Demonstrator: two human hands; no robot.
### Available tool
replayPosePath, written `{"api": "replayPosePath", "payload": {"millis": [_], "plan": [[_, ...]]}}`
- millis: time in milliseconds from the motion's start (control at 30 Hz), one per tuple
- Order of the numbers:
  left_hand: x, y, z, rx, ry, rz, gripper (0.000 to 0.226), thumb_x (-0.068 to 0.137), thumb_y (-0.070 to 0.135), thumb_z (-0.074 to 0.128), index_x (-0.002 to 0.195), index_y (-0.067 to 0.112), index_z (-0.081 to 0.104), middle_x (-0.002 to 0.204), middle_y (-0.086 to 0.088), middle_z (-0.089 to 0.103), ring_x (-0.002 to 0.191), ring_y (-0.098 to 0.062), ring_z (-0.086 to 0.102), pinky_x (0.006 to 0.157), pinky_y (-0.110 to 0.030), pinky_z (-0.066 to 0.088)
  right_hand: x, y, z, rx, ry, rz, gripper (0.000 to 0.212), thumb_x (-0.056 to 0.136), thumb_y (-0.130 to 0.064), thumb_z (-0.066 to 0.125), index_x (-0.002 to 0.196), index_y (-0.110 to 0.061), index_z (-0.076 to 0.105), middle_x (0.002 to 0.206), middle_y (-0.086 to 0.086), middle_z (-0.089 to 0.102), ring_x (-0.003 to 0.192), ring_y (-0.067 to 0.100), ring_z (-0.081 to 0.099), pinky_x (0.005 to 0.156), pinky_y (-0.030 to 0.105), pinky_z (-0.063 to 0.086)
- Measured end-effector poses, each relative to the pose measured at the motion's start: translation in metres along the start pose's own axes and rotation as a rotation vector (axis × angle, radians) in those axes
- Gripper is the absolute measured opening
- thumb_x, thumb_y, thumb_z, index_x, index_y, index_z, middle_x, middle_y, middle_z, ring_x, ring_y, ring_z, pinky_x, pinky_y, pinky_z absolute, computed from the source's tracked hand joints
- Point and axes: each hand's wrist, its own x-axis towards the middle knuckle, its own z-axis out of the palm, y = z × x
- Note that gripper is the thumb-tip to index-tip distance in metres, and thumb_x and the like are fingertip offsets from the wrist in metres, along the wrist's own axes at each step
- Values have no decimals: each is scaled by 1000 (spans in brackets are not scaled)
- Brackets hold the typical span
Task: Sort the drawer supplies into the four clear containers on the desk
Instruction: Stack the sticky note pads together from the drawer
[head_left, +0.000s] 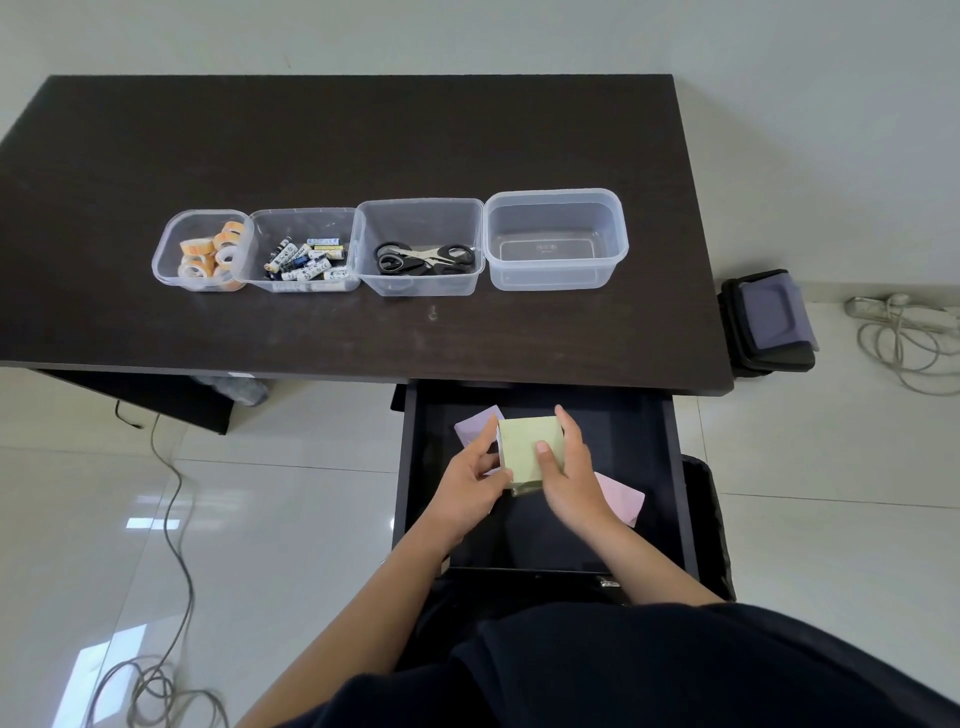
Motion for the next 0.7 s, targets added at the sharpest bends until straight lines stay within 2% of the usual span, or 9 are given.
{"api": "replayPosePath", "payload": {"millis": [100,200,267,333,400,467,567,633,700], "plan": [[0,-1,1,-47,32,14,54,93,15,56,140,36,40,101,-8,70,89,-15,57,86,-36,46,-1,-4,-1,19,-17,-16,55,100,-30,41,149,-32,16,130,-4,32,104,5,40,93,23,28],[-2,1,3,-97,50,25,35,93,19,57,127,27,58,103,2,67,90,-4,62,93,-28,49,-2,-5,0,45,-31,-19,55,99,-30,42,148,-33,17,127,-7,32,102,2,43,93,22,29],[-1,2,3,-126,54,16,27,93,17,58,116,28,66,109,3,68,95,-6,64,94,-30,51,-1,-1,3,75,-29,-32,54,99,-31,43,146,-36,18,132,-5,35,110,5,44,99,26,34],[-2,1,1,-172,65,-7,30,91,8,58,108,31,69,108,-4,66,95,-16,63,91,-39,51,2,5,6,101,-53,-23,53,96,-37,44,142,-45,19,139,0,38,115,12,46,100,34,40],[-2,-1,-4,-213,81,-34,38,88,-1,57,102,31,70,108,-14,62,94,-26,59,88,-49,47,4,8,7,102,-96,-9,51,96,-39,44,140,-49,20,138,3,42,108,16,48,89,33,42],[-5,-4,-9,-247,90,-55,40,88,-7,54,104,27,69,112,-16,60,97,-28,58,92,-53,47,4,7,7,100,-137,-4,49,98,-36,43,141,-46,22,133,2,47,104,14,51,86,30,45],[-10,-9,-21,-273,121,-81,44,88,-12,49,108,24,66,118,-15,58,105,-28,59,96,-51,49,8,12,10,114,-146,12,43,99,-40,39,139,-50,29,132,-1,48,114,12,52,99,34,45],[-15,-13,-30,-290,165,-96,46,88,-13,47,109,24,65,118,-13,58,104,-26,59,94,-47,51,17,20,15,103,-78,41,40,98,-42,39,138,-47,35,138,-3,46,124,14,49,106,36,40],[-22,-15,-39,-311,217,-110,46,89,-14,45,110,23,64,113,-10,59,99,-20,60,89,-40,52,28,26,20,13,-12,87,42,97,-38,45,139,-38,39,127,3,53,117,16,52,99,30,40]]}}
